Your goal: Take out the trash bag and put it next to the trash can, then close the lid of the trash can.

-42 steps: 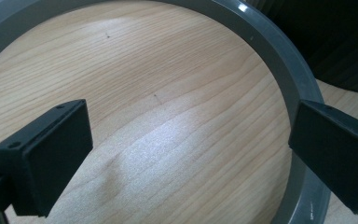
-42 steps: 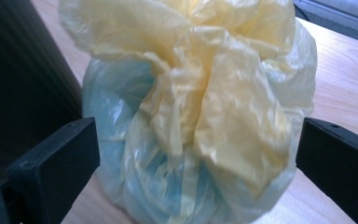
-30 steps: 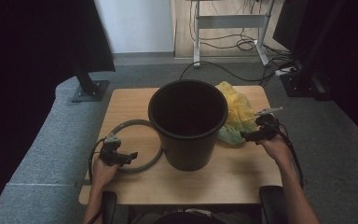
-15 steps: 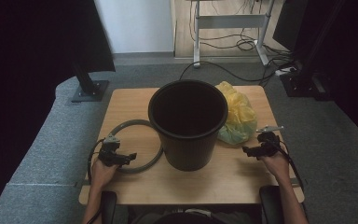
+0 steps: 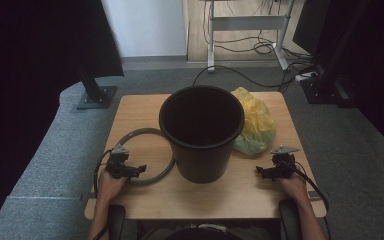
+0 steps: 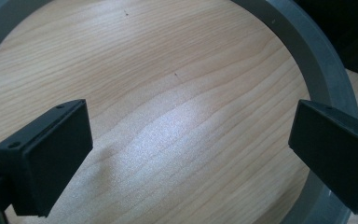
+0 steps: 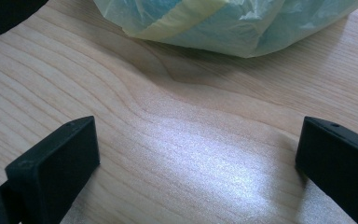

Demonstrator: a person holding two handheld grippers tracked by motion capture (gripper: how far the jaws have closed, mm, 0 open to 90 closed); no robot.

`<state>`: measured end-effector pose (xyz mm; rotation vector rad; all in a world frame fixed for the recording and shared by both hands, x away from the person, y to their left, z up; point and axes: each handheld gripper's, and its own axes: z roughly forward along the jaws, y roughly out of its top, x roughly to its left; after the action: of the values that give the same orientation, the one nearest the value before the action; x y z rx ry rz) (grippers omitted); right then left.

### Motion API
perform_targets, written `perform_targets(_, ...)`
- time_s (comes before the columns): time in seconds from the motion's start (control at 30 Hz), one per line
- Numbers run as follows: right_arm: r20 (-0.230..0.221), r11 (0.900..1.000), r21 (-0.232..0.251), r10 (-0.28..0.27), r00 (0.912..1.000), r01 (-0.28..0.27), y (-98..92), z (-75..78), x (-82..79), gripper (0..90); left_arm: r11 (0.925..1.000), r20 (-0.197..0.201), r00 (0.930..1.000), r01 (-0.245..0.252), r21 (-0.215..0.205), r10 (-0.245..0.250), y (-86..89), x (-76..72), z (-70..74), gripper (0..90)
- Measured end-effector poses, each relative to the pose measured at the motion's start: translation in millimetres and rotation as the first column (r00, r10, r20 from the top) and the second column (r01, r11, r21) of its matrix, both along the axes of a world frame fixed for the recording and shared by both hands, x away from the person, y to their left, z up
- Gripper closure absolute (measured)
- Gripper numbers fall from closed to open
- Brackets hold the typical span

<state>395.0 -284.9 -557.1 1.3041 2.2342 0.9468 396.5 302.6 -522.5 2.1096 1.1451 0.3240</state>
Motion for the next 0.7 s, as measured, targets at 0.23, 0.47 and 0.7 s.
perform_targets(0.23,0.001,1.000,0.000,-0.001,1.0000,0.001,0.1,-0.1,-0.1,0.0,0.9999,0.013,0.9999,-0.004,0.016,0.004,1.9,-0.2,8.4,0.0)
perform_targets(0.47,0.001,1.000,0.000,-0.001,1.0000,0.001,0.1,-0.1,-0.2,0.0,0.9985,0.025,0.9984,-0.052,0.019,0.051,16.3,6.6,17.2,0.0)
perform_targets(0.7,0.001,1.000,0.000,-0.001,1.0000,0.001,0.1,-0.1,-0.2,0.0,0.9887,0.037,0.9880,-0.150,0.003,0.150,39.6,13.8,19.0,0.0)
